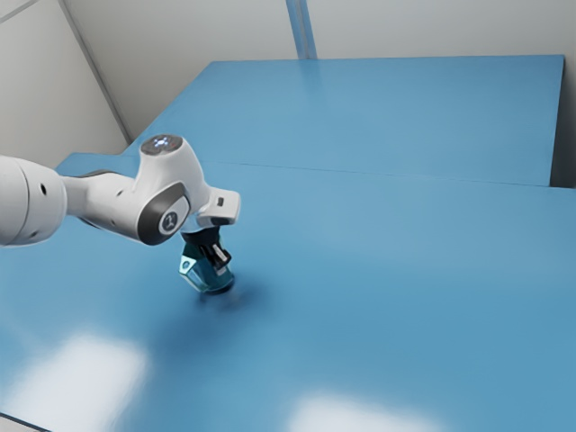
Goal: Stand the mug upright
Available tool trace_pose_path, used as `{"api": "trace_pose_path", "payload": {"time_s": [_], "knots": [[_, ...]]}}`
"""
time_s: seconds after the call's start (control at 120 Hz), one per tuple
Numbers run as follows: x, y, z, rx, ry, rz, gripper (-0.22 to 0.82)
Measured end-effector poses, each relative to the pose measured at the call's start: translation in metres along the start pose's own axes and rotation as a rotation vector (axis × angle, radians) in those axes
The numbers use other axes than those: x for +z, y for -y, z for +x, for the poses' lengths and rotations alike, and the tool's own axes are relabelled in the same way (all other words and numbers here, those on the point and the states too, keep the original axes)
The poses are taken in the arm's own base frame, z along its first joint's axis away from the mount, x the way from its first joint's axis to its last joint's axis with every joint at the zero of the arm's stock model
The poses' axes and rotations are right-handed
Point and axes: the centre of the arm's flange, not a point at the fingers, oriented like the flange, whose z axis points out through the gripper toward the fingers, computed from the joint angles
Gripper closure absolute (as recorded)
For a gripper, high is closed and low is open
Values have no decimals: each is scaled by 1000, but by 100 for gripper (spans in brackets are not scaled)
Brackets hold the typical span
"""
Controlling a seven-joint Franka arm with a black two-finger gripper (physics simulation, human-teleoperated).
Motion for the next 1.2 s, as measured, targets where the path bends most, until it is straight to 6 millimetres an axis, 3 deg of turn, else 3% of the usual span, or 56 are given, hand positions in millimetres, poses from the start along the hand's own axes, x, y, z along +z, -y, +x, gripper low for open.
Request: {"api": "trace_pose_path", "payload": {"time_s": [0.092,0.508,0.867,0.975,1.2], "knots": [[0,-1,1,-10,-3,0,76],[-5,1,-1,-41,-14,-5,45],[-32,2,1,-54,-49,3,30],[-50,-1,8,-49,-79,10,28],[-111,8,40,-52,-148,33,22]]}}
